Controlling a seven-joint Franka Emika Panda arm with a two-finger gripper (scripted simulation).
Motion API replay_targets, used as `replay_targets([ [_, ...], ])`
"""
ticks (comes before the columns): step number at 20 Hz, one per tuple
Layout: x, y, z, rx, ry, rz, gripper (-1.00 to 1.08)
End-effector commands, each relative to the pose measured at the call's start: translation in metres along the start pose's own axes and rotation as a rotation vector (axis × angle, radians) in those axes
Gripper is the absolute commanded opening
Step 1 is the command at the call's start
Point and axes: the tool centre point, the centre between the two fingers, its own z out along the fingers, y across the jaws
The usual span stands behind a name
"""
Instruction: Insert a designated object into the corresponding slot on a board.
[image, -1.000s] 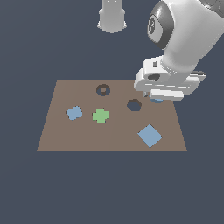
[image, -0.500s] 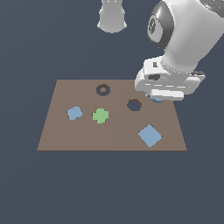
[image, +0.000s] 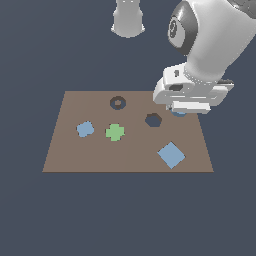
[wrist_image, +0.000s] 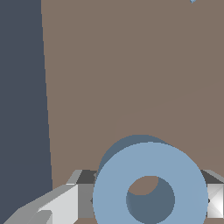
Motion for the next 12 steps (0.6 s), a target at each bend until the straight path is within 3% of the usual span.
replay_targets([
  [1, -0.003, 0.001, 0.0, 0.0, 0.0, -0.028, -1.0],
  [12, -0.03, 0.011, -0.001, 0.0, 0.0, -0.274, -1.0],
])
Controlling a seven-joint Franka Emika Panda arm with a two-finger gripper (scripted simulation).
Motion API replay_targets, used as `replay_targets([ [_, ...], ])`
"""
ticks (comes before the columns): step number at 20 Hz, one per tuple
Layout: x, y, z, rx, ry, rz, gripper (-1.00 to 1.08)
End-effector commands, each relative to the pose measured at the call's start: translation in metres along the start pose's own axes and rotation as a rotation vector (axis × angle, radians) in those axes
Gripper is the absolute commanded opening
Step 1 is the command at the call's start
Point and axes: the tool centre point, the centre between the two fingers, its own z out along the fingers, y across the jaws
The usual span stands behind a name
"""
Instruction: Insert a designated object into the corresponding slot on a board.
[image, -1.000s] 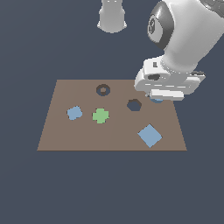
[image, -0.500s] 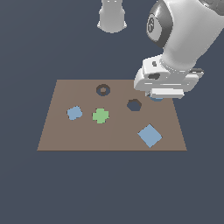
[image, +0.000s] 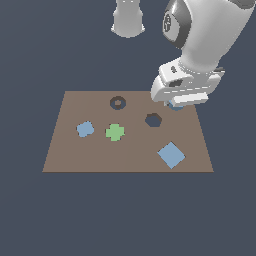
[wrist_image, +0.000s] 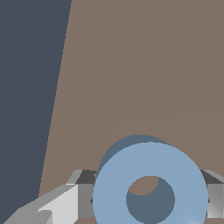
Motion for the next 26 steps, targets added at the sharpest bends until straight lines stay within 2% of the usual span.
replay_targets([
  [1, -0.008, 0.002, -0.001, 0.0, 0.001, -0.073, -1.0],
  [15, -0.06, 0.033, -0.003, 0.0, 0.0, -0.586, -1.0],
  [26, -0.085, 0.072, -0.004, 0.0, 0.0, -0.97, -1.0],
])
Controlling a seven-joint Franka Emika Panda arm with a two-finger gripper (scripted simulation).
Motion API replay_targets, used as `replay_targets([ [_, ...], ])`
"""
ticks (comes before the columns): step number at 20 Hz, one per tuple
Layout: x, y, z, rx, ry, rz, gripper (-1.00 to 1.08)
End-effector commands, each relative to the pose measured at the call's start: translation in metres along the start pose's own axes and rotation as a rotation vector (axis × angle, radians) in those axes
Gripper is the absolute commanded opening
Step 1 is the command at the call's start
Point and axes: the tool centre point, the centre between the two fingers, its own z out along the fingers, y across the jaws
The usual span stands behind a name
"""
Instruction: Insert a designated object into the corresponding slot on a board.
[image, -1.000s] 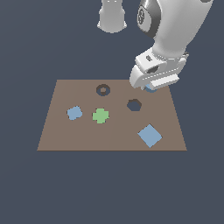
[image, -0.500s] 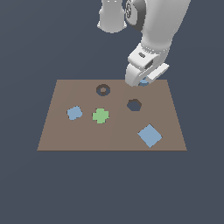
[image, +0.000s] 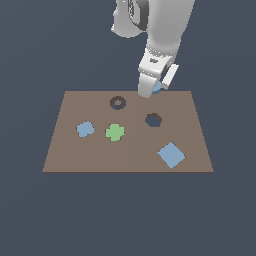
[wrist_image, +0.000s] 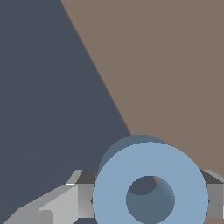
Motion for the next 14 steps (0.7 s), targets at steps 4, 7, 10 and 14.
replay_targets([
  [4, -0.021, 0.007, -0.001, -0.001, 0.0, -0.184, -1.0],
  [7, -0.031, 0.012, -0.001, -0.001, 0.0, -0.281, -1.0],
  [10, -0.041, 0.019, -0.002, -0.001, 0.0, -0.376, -1.0],
  [14, -0.053, 0.029, -0.002, -0.001, 0.0, -0.502, -1.0],
])
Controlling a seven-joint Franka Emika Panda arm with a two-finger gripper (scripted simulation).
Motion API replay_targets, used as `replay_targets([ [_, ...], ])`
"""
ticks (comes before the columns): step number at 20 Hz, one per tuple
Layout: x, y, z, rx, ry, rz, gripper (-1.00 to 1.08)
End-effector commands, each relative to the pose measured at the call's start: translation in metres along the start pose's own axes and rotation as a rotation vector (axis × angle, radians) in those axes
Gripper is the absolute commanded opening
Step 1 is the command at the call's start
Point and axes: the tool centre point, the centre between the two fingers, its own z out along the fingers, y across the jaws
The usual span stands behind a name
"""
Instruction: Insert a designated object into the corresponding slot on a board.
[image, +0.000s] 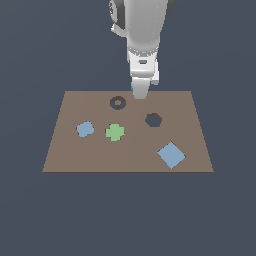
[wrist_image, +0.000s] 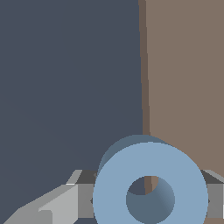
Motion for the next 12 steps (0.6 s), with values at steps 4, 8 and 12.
replay_targets([
  [4, -0.02, 0.007, -0.001, -0.001, 0.0, -0.175, -1.0],
  [8, -0.034, 0.015, -0.001, -0.001, -0.001, -0.301, -1.0],
  [12, -0.047, 0.025, -0.002, -0.001, -0.001, -0.428, -1.0],
])
